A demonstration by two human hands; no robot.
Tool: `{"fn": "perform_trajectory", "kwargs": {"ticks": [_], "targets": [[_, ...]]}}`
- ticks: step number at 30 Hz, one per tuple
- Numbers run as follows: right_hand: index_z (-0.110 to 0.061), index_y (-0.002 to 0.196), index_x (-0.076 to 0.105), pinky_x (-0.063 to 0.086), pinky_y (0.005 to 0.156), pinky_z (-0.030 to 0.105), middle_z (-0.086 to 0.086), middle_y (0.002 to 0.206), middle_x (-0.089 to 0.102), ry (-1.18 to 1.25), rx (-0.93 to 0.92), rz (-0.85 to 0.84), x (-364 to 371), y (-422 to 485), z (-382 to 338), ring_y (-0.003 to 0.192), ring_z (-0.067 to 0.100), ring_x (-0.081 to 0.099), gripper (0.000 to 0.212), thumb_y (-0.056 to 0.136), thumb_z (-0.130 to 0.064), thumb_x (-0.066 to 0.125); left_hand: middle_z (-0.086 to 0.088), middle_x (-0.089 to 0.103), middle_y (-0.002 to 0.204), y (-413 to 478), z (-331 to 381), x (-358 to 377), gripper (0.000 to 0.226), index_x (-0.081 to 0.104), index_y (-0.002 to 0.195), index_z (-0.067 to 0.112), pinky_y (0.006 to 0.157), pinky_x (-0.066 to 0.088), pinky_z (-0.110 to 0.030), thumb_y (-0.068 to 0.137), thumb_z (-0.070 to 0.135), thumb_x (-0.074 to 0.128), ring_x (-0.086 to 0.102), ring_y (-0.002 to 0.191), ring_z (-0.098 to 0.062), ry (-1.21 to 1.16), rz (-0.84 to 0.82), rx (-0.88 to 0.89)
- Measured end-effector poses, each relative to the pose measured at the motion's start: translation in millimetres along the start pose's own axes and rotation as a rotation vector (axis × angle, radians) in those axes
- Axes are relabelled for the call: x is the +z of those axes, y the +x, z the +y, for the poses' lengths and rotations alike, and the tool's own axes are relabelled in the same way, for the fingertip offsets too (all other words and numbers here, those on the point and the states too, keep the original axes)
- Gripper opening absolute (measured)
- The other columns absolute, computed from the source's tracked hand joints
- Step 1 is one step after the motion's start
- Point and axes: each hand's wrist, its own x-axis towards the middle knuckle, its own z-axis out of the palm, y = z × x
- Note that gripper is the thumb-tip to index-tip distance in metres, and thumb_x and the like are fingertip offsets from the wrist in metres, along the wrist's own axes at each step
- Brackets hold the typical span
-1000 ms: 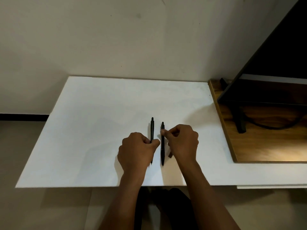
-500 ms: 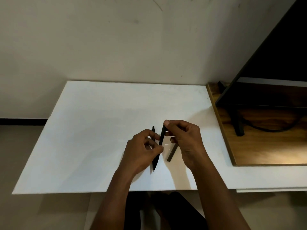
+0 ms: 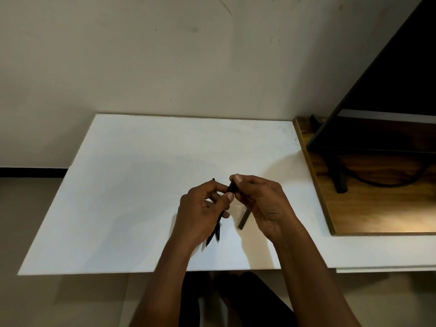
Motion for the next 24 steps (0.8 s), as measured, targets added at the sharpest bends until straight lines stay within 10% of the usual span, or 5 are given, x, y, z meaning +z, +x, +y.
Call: {"fn": "perform_trajectory", "kwargs": {"ticks": [24], "targets": [[-0.005,0.095,0.074,0.062,0.077,0.033,0.012,0.086,0.078,-0.121,-0.117,0.241,-1.3,8.1,5.7,0.079,0.026,0.076,0.01,0.092,-0.013,0.069,-0.013,0.063,0.079,3.0,-5.3,-5.6,0.011,0.07,0.102,0.012,0.061,0.063,-0.036,0.094,0.018,0.065,0.075,0.067,-0.029,-0.181,-0.025,-0.123]]}}
